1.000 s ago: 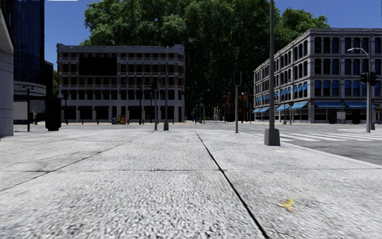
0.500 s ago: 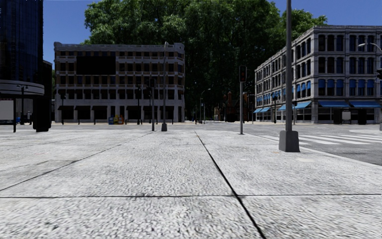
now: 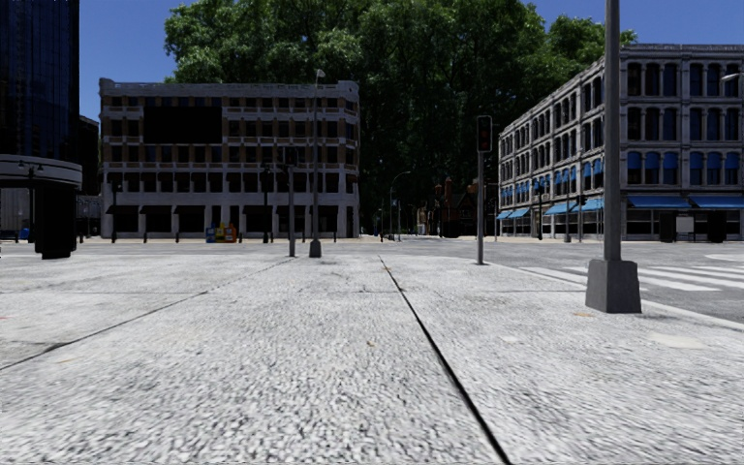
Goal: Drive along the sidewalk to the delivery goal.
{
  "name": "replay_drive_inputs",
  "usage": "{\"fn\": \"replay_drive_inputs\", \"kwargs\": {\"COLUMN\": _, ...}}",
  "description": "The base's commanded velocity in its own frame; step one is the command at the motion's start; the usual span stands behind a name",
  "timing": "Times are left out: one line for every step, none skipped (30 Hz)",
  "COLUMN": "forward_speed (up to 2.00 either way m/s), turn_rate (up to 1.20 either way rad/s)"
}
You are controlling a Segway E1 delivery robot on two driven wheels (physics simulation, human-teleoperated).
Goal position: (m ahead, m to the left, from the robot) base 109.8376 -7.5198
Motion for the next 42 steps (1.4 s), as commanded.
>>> {"fn": "replay_drive_inputs", "kwargs": {"forward_speed": 2.0, "turn_rate": 0.0}}
{"fn": "replay_drive_inputs", "kwargs": {"forward_speed": 2.0, "turn_rate": 0.0}}
{"fn": "replay_drive_inputs", "kwargs": {"forward_speed": 2.0, "turn_rate": 0.0}}
{"fn": "replay_drive_inputs", "kwargs": {"forward_speed": 2.0, "turn_rate": 0.0}}
{"fn": "replay_drive_inputs", "kwargs": {"forward_speed": 2.0, "turn_rate": 0.0}}
{"fn": "replay_drive_inputs", "kwargs": {"forward_speed": 2.0, "turn_rate": 0.0}}
{"fn": "replay_drive_inputs", "kwargs": {"forward_speed": 2.0, "turn_rate": 0.0}}
{"fn": "replay_drive_inputs", "kwargs": {"forward_speed": 2.0, "turn_rate": 0.0}}
{"fn": "replay_drive_inputs", "kwargs": {"forward_speed": 2.0, "turn_rate": 0.0}}
{"fn": "replay_drive_inputs", "kwargs": {"forward_speed": 2.0, "turn_rate": 0.0}}
{"fn": "replay_drive_inputs", "kwargs": {"forward_speed": 2.0, "turn_rate": 0.0}}
{"fn": "replay_drive_inputs", "kwargs": {"forward_speed": 2.0, "turn_rate": 0.0}}
{"fn": "replay_drive_inputs", "kwargs": {"forward_speed": 2.0, "turn_rate": 0.0}}
{"fn": "replay_drive_inputs", "kwargs": {"forward_speed": 2.0, "turn_rate": 0.0}}
{"fn": "replay_drive_inputs", "kwargs": {"forward_speed": 2.0, "turn_rate": 0.0}}
{"fn": "replay_drive_inputs", "kwargs": {"forward_speed": 2.0, "turn_rate": 0.0}}
{"fn": "replay_drive_inputs", "kwargs": {"forward_speed": 2.0, "turn_rate": -0.18}}
{"fn": "replay_drive_inputs", "kwargs": {"forward_speed": 2.0, "turn_rate": -0.34}}
{"fn": "replay_drive_inputs", "kwargs": {"forward_speed": 2.0, "turn_rate": -0.34}}
{"fn": "replay_drive_inputs", "kwargs": {"forward_speed": 2.0, "turn_rate": -0.41}}
{"fn": "replay_drive_inputs", "kwargs": {"forward_speed": 2.0, "turn_rate": -0.43}}
{"fn": "replay_drive_inputs", "kwargs": {"forward_speed": 2.0, "turn_rate": -0.44}}
{"fn": "replay_drive_inputs", "kwargs": {"forward_speed": 2.0, "turn_rate": -0.44}}
{"fn": "replay_drive_inputs", "kwargs": {"forward_speed": 2.0, "turn_rate": -0.44}}
{"fn": "replay_drive_inputs", "kwargs": {"forward_speed": 2.0, "turn_rate": -0.44}}
{"fn": "replay_drive_inputs", "kwargs": {"forward_speed": 2.0, "turn_rate": -0.44}}
{"fn": "replay_drive_inputs", "kwargs": {"forward_speed": 2.0, "turn_rate": -0.44}}
{"fn": "replay_drive_inputs", "kwargs": {"forward_speed": 2.0, "turn_rate": -0.44}}
{"fn": "replay_drive_inputs", "kwargs": {"forward_speed": 2.0, "turn_rate": -0.44}}
{"fn": "replay_drive_inputs", "kwargs": {"forward_speed": 2.0, "turn_rate": -0.44}}
{"fn": "replay_drive_inputs", "kwargs": {"forward_speed": 2.0, "turn_rate": -0.44}}
{"fn": "replay_drive_inputs", "kwargs": {"forward_speed": 2.0, "turn_rate": -0.44}}
{"fn": "replay_drive_inputs", "kwargs": {"forward_speed": 2.0, "turn_rate": -0.44}}
{"fn": "replay_drive_inputs", "kwargs": {"forward_speed": 2.0, "turn_rate": -0.44}}
{"fn": "replay_drive_inputs", "kwargs": {"forward_speed": 2.0, "turn_rate": -0.44}}
{"fn": "replay_drive_inputs", "kwargs": {"forward_speed": 2.0, "turn_rate": -0.44}}
{"fn": "replay_drive_inputs", "kwargs": {"forward_speed": 2.0, "turn_rate": -0.44}}
{"fn": "replay_drive_inputs", "kwargs": {"forward_speed": 2.0, "turn_rate": -0.44}}
{"fn": "replay_drive_inputs", "kwargs": {"forward_speed": 2.0, "turn_rate": -0.44}}
{"fn": "replay_drive_inputs", "kwargs": {"forward_speed": 2.0, "turn_rate": -0.44}}
{"fn": "replay_drive_inputs", "kwargs": {"forward_speed": 2.0, "turn_rate": -0.44}}
{"fn": "replay_drive_inputs", "kwargs": {"forward_speed": 2.0, "turn_rate": -0.44}}
